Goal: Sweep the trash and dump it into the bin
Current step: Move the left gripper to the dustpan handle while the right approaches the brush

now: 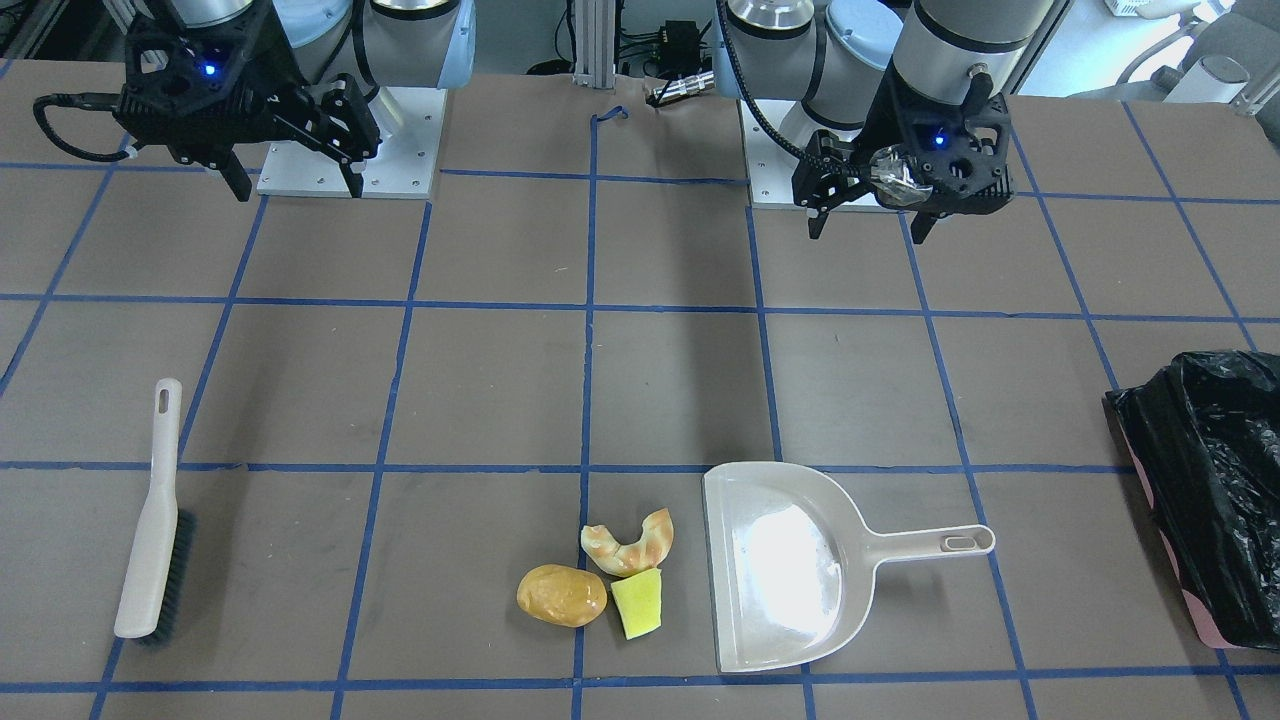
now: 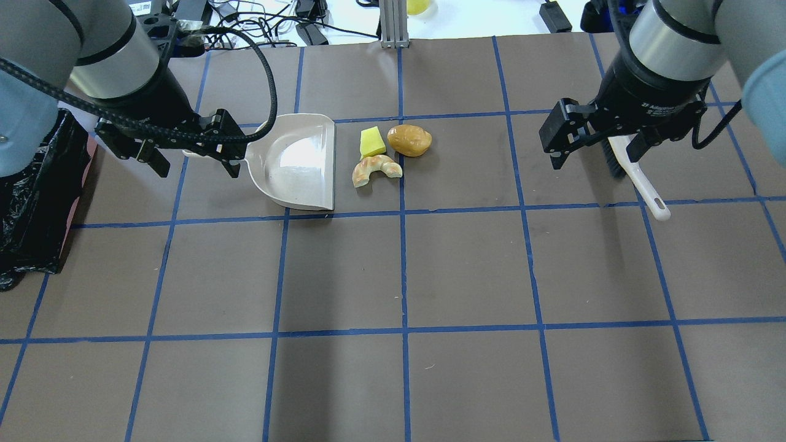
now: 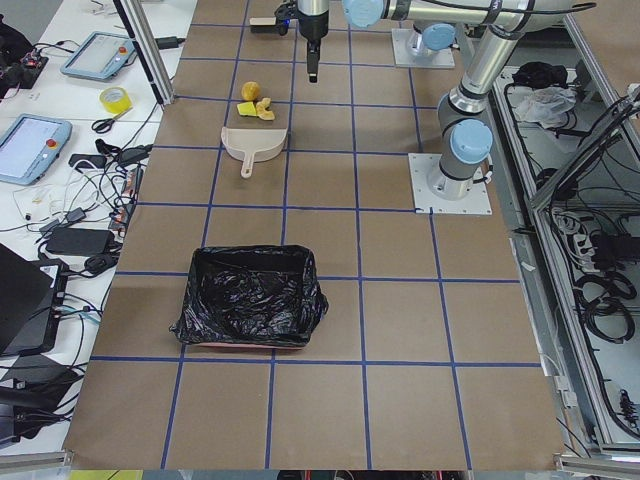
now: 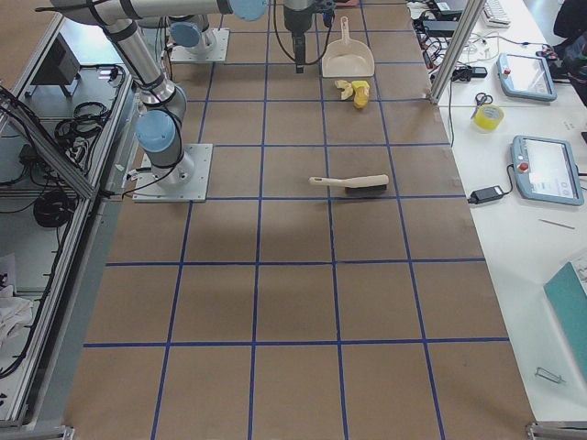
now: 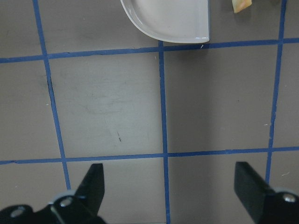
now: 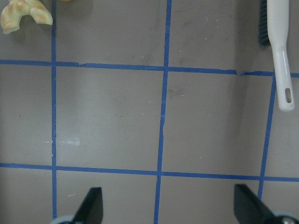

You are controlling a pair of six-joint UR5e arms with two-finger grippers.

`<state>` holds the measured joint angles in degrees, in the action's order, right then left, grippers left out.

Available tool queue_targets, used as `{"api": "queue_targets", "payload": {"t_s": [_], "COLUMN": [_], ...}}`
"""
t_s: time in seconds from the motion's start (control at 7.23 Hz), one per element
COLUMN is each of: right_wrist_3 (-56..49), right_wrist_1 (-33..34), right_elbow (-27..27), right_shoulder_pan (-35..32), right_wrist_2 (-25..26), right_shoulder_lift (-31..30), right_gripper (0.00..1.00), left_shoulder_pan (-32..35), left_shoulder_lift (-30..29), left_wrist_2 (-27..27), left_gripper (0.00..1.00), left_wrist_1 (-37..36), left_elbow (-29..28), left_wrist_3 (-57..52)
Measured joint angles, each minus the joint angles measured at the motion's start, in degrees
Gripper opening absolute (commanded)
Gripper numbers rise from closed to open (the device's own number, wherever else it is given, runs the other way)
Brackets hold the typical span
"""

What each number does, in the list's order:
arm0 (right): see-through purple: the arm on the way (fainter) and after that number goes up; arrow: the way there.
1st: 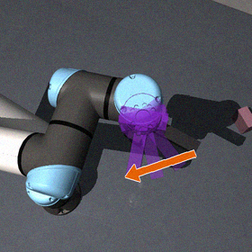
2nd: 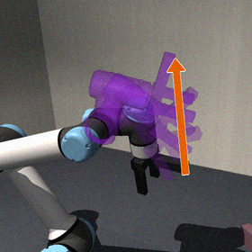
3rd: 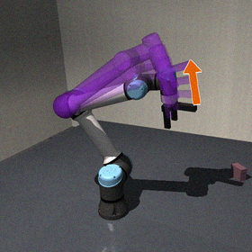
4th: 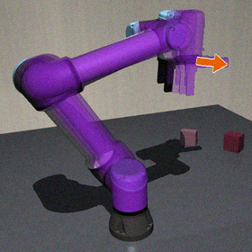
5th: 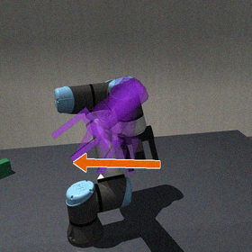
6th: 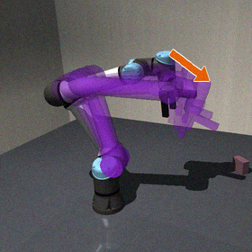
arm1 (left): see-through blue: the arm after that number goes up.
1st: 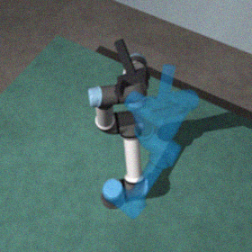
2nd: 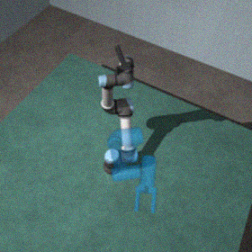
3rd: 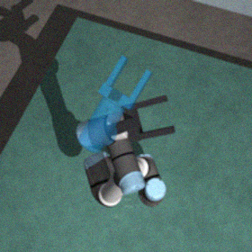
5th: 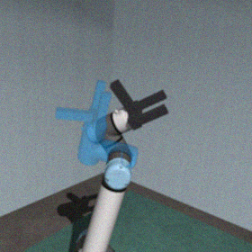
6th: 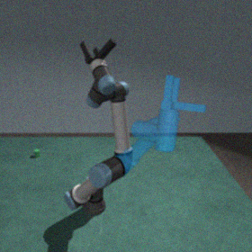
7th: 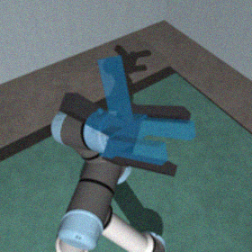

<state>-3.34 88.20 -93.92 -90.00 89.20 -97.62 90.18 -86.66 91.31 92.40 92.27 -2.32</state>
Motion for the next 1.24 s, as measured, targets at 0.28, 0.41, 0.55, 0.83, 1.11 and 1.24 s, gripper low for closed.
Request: {"api": "queue_targets", "payload": {"t_s": [0.28, 0.41, 0.55, 0.83, 1.11, 1.24], "right_wrist_3": [-0.07, -0.13, -0.2, -0.88, -6.33, -11.4], "right_wrist_1": [0.02, -0.07, -0.12, -0.07, -0.04, 0.16], "right_elbow": [-0.06, -0.07, -0.22, -0.63, -0.87, -1.06], "right_shoulder_pan": [0.06, 0.1, 0.26, 1.62, 6.54, 10.35], "right_wrist_2": [-0.19, -0.35, -0.2, 0.29, 2.2, 2.62], "right_shoulder_lift": [0.23, 0.28, 0.26, 0.35, 0.71, 1.5], "right_gripper": [1.0, 1.0, 1.0, 1.0, 1.0, 1.0], "left_shoulder_pan": [0.01, -0.09, -0.38, -1.84, -6.22, -8.4], "left_shoulder_lift": [0.24, -0.48, -1.57, -4.2, -7.76, -9.64], "left_wrist_2": [0.03, 0.07, 0.07, 0.06, -0.04, -0.02], "left_gripper": [1.0, 1.0, 1.0, 1.0, 1.0, 1.0], "left_wrist_1": [-0.56, -2.12, -4.68, -9.47, -13.69, -15.35], "left_elbow": [0.08, 0.15, 0.22, 0.19, 0.16, 0.1], "left_wrist_3": [-0.1, -1.04, -3.66, -15.29, -31.19, -40.26]}}
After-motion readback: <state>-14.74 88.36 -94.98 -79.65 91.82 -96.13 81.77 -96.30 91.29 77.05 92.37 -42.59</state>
